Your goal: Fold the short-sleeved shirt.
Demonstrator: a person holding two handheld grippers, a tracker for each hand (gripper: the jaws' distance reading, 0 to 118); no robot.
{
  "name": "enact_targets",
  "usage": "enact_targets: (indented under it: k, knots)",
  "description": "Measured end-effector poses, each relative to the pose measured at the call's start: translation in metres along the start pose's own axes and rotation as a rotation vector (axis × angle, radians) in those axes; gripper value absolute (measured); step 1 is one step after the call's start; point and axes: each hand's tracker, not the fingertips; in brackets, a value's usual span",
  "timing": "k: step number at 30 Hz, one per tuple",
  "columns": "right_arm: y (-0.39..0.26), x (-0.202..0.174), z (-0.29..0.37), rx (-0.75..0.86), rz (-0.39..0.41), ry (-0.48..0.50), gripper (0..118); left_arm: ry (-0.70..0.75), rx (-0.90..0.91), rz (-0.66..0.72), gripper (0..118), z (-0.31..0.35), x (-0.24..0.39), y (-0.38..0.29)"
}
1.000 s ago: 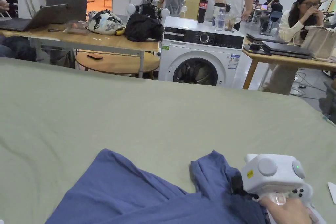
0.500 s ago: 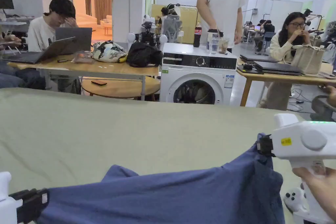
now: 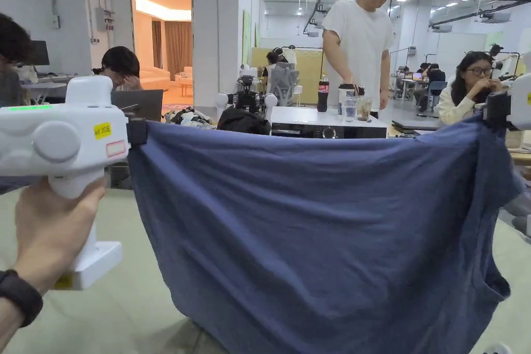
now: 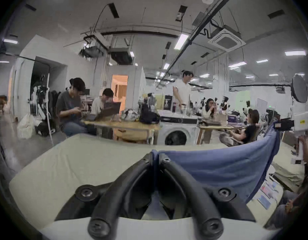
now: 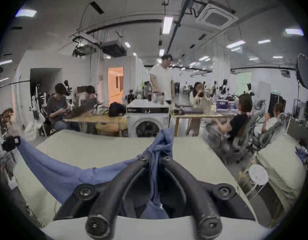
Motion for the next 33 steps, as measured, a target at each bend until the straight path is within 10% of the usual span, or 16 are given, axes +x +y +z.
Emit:
enact_targets:
  k: [23, 33]
  knots:
    - [0.153, -0.057, -0.123, 0.163, 0.029, -0.055, 4, 0.166, 0.093, -0.142, 0, -0.126, -0.006, 0.120]
    - [0.085, -0.059, -0.144, 0.031, 0.071, -0.040, 4, 0.141, -0.014, -0.110, 0, -0.159, -0.017, 0.060]
